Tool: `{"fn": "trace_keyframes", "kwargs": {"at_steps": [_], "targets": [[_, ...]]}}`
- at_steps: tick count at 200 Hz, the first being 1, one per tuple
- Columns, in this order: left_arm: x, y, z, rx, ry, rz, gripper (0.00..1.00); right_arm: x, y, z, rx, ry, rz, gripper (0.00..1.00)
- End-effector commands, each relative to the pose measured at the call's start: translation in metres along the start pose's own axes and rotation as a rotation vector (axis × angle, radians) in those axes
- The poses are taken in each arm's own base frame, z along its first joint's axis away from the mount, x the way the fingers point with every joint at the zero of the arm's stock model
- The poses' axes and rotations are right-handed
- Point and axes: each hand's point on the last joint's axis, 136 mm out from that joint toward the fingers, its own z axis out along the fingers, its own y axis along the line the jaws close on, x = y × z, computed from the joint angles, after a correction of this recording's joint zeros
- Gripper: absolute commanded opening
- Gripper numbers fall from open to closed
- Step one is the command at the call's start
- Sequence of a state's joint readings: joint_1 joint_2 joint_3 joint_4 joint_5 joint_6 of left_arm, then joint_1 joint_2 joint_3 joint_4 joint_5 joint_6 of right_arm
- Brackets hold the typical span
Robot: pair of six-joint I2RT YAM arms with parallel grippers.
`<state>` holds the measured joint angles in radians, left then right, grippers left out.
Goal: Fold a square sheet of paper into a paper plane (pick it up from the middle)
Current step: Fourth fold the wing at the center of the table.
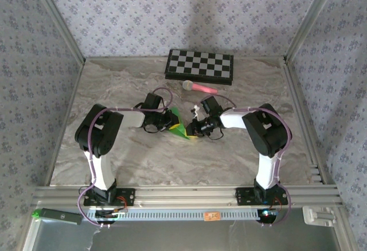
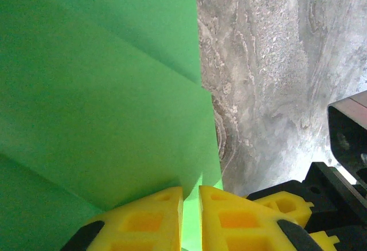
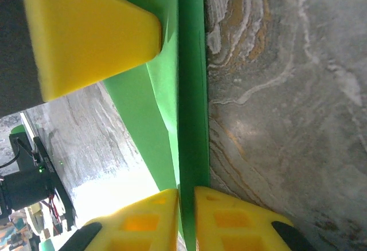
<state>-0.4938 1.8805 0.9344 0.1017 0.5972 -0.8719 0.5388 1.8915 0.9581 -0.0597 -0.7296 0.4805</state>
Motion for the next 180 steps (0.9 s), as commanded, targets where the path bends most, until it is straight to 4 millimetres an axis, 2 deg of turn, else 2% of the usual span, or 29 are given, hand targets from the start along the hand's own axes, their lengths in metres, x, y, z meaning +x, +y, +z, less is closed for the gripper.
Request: {"fn": "trace_keyframes", "kwargs": {"at_steps": [1,70,105,142,164,180], "targets": [[0.000,0.001,0.004,-0.015,0.007,0.014,0.15,0.011,-0.009,-0.002,0.035,0.032,0.028,0.15],[-0.002,-0.006,0.000,-0.007,0.005,0.022,0.16,0.017,-0.027,0.003,0.091,0.054,0.042,0.12],[0.001,0.004,0.005,-0.031,0.022,-0.001,0.16,0.004,-0.009,-0.008,0.066,-0.006,0.005,0.19],[0.001,0.005,0.006,-0.041,0.025,-0.007,0.15,-0.009,0.006,-0.029,0.064,-0.100,-0.021,0.25],[0.001,0.006,0.006,-0.044,0.028,-0.008,0.15,-0.015,0.010,-0.039,0.082,-0.150,-0.040,0.26],[0.001,0.006,0.007,-0.045,0.029,-0.008,0.15,-0.015,0.018,-0.037,0.054,-0.137,-0.054,0.24]]}}
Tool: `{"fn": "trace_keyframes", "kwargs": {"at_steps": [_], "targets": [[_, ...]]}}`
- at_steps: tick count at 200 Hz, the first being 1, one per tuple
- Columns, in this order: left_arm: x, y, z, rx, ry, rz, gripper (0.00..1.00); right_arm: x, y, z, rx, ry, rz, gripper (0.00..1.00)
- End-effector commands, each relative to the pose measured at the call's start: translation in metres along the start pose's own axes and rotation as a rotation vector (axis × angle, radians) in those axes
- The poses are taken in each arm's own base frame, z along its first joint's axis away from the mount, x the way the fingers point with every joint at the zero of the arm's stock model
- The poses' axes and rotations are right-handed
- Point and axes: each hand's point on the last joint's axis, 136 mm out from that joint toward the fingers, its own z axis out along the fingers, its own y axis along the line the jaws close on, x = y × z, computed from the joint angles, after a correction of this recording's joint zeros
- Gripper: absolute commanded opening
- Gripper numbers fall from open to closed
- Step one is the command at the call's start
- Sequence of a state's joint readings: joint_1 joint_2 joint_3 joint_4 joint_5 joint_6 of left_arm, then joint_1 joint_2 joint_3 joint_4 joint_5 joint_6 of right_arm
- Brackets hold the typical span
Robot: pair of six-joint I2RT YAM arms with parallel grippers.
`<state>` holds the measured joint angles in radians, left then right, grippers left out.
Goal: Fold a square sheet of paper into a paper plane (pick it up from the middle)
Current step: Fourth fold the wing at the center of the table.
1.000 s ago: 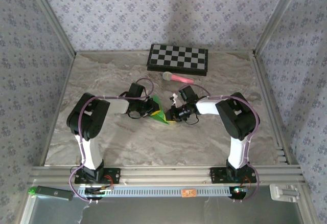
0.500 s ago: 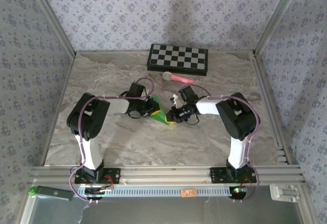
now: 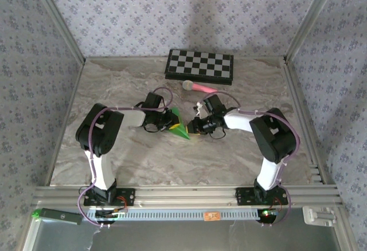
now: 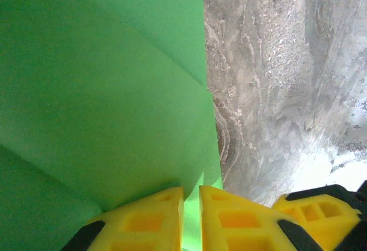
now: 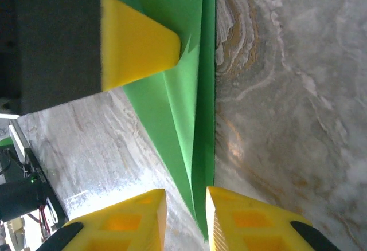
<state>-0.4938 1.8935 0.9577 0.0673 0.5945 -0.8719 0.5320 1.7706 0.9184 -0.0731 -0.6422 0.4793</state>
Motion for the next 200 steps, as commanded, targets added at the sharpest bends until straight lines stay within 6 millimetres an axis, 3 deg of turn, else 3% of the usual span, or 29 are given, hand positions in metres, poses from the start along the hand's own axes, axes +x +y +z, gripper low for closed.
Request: {"fn": "trace_keyframes", "kwargs": {"at_steps": [1,60,118,200], "targets": [[0.001,0.005,0.005,-0.028,0.017,0.003,0.15,-0.009,0.010,-0.012,-0.002,-0.044,-0.014,0.24],[0.002,0.005,0.005,-0.032,0.023,0.001,0.15,-0.006,0.029,0.008,-0.005,0.020,-0.065,0.15],[0.003,0.007,0.006,-0.034,0.025,-0.004,0.15,-0.001,0.019,0.024,0.035,0.070,-0.048,0.12],[0.004,0.009,0.007,-0.042,0.029,-0.018,0.15,0.009,-0.001,0.030,0.103,0.107,-0.015,0.12]]}}
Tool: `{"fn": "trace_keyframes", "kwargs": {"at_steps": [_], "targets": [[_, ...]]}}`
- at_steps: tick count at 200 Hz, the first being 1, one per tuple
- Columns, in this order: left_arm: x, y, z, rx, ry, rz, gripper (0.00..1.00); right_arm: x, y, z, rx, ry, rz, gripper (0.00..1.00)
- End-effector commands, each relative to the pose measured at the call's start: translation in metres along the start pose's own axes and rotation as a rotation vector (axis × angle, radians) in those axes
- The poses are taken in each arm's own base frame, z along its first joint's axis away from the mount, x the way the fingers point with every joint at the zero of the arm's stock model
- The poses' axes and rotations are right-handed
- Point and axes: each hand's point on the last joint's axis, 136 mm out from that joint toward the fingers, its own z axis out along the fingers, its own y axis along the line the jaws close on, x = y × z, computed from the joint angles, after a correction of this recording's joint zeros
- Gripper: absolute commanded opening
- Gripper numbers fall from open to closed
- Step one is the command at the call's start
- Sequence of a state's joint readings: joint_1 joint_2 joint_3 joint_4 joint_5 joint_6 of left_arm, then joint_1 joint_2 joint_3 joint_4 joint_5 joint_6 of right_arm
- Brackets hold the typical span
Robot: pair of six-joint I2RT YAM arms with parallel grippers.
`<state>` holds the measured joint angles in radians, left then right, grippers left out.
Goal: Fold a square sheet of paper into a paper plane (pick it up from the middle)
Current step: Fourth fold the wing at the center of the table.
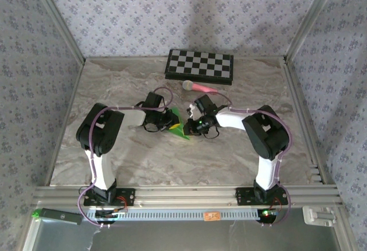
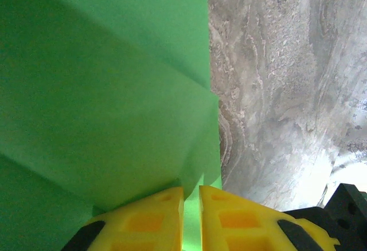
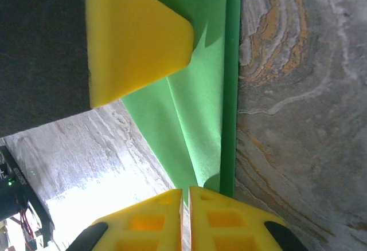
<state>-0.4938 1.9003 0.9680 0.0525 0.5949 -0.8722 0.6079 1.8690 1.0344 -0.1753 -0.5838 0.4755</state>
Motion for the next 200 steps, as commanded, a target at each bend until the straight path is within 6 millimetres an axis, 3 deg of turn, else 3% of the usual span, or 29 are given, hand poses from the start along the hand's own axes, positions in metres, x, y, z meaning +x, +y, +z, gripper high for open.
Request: {"fn": "trace_keyframes", "kwargs": {"at_steps": [1,112,166,200], "targets": [[0.004,0.008,0.006,-0.035,0.023,-0.011,0.15,0.002,-0.006,0.003,0.036,0.022,-0.004,0.12],[0.006,0.021,0.008,-0.089,0.027,-0.060,0.15,0.011,-0.021,0.008,0.086,0.052,0.016,0.11],[0.012,0.041,0.009,-0.180,0.050,-0.111,0.15,0.028,-0.029,0.008,0.116,0.112,0.028,0.11],[0.017,0.055,0.012,-0.227,0.069,-0.144,0.14,0.035,-0.021,0.003,0.079,0.133,0.029,0.11]]}}
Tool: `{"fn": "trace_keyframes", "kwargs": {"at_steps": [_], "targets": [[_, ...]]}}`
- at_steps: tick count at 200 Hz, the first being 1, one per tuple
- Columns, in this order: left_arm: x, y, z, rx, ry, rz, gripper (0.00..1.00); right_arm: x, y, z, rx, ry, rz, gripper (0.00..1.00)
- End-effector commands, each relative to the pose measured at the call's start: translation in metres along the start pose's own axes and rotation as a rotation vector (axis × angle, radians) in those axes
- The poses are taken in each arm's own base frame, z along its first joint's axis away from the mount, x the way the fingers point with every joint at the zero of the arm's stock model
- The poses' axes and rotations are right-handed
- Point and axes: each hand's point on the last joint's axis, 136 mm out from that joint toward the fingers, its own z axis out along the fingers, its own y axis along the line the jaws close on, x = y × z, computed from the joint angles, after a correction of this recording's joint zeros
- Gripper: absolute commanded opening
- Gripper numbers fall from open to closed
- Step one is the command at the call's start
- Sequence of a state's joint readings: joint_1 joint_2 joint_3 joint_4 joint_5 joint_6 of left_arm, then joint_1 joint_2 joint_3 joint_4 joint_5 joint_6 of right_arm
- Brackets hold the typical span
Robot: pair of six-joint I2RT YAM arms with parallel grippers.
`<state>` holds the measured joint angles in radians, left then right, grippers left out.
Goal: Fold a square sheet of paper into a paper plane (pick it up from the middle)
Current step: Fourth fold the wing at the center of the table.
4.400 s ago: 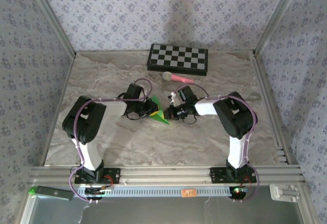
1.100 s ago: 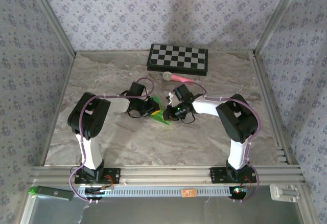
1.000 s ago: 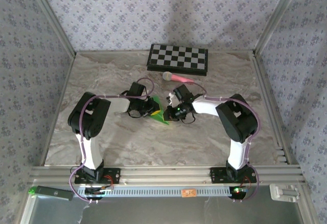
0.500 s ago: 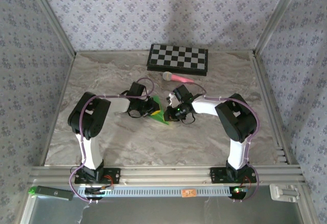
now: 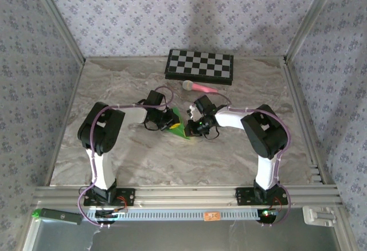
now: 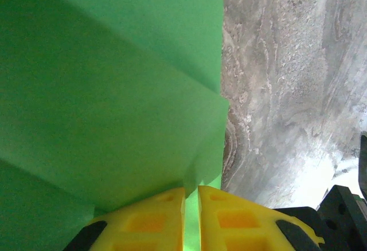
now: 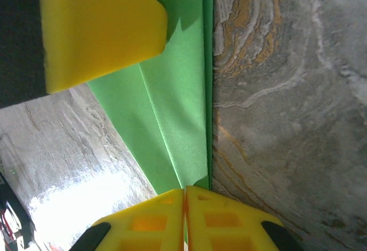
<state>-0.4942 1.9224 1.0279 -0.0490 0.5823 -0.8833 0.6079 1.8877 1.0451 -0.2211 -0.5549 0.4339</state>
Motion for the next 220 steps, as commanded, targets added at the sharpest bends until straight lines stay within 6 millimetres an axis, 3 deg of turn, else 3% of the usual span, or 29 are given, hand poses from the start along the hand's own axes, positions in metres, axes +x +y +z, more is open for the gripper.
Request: {"fn": "trace_keyframes", "kwargs": {"at_steps": [1,58,144,172,197,220], "targets": [[0.016,0.053,0.014,-0.180,0.044,-0.101,0.14,0.030,-0.009,0.001,0.031,0.106,0.038,0.11],[0.018,0.062,0.015,-0.213,0.051,-0.124,0.14,0.034,0.000,-0.011,0.013,0.112,0.029,0.11],[0.019,0.064,0.017,-0.214,0.062,-0.131,0.13,0.043,-0.017,0.000,0.079,0.151,0.045,0.11],[0.019,0.063,0.017,-0.211,0.064,-0.132,0.13,0.035,-0.005,-0.011,0.061,0.116,0.018,0.10],[0.019,0.061,0.017,-0.207,0.065,-0.132,0.13,0.018,0.014,-0.028,0.022,0.023,-0.035,0.11],[0.019,0.060,0.017,-0.199,0.068,-0.132,0.13,0.004,0.020,-0.034,0.031,-0.035,-0.050,0.11]]}}
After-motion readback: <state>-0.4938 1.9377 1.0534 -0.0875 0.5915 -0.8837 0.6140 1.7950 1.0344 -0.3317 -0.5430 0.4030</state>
